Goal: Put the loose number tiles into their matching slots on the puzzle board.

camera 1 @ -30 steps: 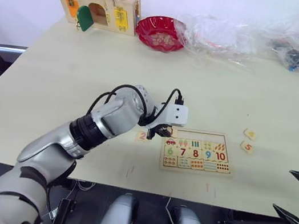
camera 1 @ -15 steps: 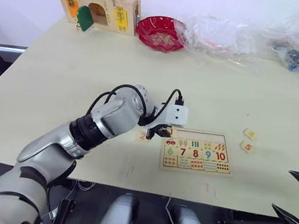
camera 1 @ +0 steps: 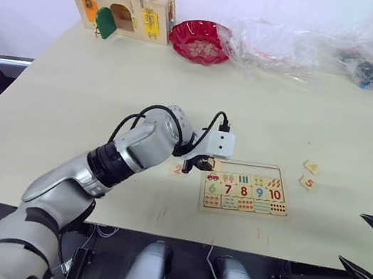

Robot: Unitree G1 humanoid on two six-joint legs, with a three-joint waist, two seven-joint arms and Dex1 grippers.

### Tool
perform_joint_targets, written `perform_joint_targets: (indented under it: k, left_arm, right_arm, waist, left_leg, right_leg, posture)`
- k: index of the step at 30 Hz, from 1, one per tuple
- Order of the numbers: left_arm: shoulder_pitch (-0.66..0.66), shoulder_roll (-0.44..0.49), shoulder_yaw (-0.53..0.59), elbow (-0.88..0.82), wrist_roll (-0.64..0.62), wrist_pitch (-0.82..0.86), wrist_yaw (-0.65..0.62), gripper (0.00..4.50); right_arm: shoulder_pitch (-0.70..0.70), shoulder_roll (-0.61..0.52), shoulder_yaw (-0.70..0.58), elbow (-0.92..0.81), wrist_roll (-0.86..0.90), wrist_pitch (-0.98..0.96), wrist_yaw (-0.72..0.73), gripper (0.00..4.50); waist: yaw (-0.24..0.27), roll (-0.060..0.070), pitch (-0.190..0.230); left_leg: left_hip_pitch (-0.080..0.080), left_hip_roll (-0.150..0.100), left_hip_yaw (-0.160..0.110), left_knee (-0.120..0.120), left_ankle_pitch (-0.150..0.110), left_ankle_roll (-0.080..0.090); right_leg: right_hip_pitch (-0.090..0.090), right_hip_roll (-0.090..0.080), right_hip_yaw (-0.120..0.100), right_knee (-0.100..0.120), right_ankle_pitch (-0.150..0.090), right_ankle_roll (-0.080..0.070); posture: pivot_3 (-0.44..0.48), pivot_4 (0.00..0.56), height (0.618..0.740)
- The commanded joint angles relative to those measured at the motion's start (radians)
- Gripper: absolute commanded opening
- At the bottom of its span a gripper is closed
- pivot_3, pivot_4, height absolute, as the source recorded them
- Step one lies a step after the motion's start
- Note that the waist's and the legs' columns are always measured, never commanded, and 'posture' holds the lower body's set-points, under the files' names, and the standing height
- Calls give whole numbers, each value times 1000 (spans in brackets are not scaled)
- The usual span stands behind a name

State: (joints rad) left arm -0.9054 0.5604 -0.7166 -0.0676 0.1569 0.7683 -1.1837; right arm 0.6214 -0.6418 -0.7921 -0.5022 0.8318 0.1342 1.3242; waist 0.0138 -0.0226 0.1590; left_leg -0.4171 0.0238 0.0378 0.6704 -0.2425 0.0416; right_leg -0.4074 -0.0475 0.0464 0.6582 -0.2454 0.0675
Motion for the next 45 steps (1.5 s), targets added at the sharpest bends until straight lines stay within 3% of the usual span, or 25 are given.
perform_joint_targets:
  k: [1, 4, 11, 16, 20, 28, 31, 35, 36, 45]
  left_arm:
    - [-15, 0, 10, -8, 5, 1, -12, 1982]
    - [-17, -5, 15, -5, 7, 5, -7, 3209]
    - [-48, 36, 96, -24, -65, 22, -77, 3209]
    - [-96, 106, 178, 22, -172, -12, -204, 3209]
    - [-70, 90, 265, 129, -227, -215, -210, 3209]
    - [-79, 11, 278, 404, -229, -561, -279, 3209]
    - [-103, -32, 275, 521, -220, -638, -294, 2449]
    - [-124, -74, 272, 631, -197, -723, -296, 664]
    - [-126, -83, 269, 652, -188, -746, -294, 31]
    - [-118, -130, 272, 715, -127, -835, -248, 31]
  right_arm:
    - [5, 3, -16, -17, 8, -21, -1, 4500]
    - [5, 3, -11, -15, 6, -25, -1, 4500]
    - [5, 10, 2, -24, 3, -28, -7, 4500]
    - [-1, 14, 10, -18, -2, -34, -6, 4500]
    - [-10, 13, 18, -7, -5, -42, -6, 4500]
    - [-15, 7, 25, -7, -6, -43, -10, 4500]
    - [-15, 3, 22, -8, -4, -39, -9, 4500]
    - [-10, 2, 18, -9, -2, -39, -7, 4500]
    - [-8, 3, 16, -9, -2, -39, -8, 4500]
    - [12, 16, 16, -27, -2, -45, -18, 4500]
  waist:
    - [0, 0, 0]
    - [0, 0, 0]
    - [0, 0, 0]
    - [-1, 0, 0]
    - [0, 0, 0]
    - [0, 0, 0]
    - [0, 0, 0]
    - [-1, 0, 0]
    - [-1, 0, 0]
    - [0, 0, 0]
  left_leg:
    - [0, 0, 0, 0, 0, 0]
    - [0, 0, 0, 0, 0, 0]
    - [0, 0, 0, 0, 0, 0]
    - [0, 0, 0, 0, 0, 0]
    - [0, 0, 0, 0, 0, 0]
    - [0, 0, 0, 0, 0, 0]
    - [0, 0, 0, 0, 0, 0]
    - [0, 0, 0, 0, 0, 0]
    - [0, 0, 0, 0, 0, 0]
    - [-1, 0, 0, 0, 0, 0]
  right_leg:
    - [0, 0, 0, 0, 0, 0]
    - [0, 0, 0, 0, 0, 0]
    - [0, 0, 0, 0, 0, 0]
    - [0, 0, 0, 0, -1, -1]
    - [0, 0, 0, 0, 0, -1]
    - [0, 0, 0, 0, 0, 0]
    - [0, 0, 0, 0, 1, 1]
    - [0, 0, 0, 0, 1, 1]
    - [0, 0, 0, 0, 1, 1]
    - [0, 0, 0, 0, 1, 1]
  posture:
    - [0, 150, 740]
    - [0, 150, 740]
    - [0, 150, 740]
    - [0, 150, 740]
    - [0, 150, 740]
    - [0, 150, 740]
    - [0, 150, 740]
    - [0, 150, 740]
    - [0, 150, 740]
    - [0, 150, 740]
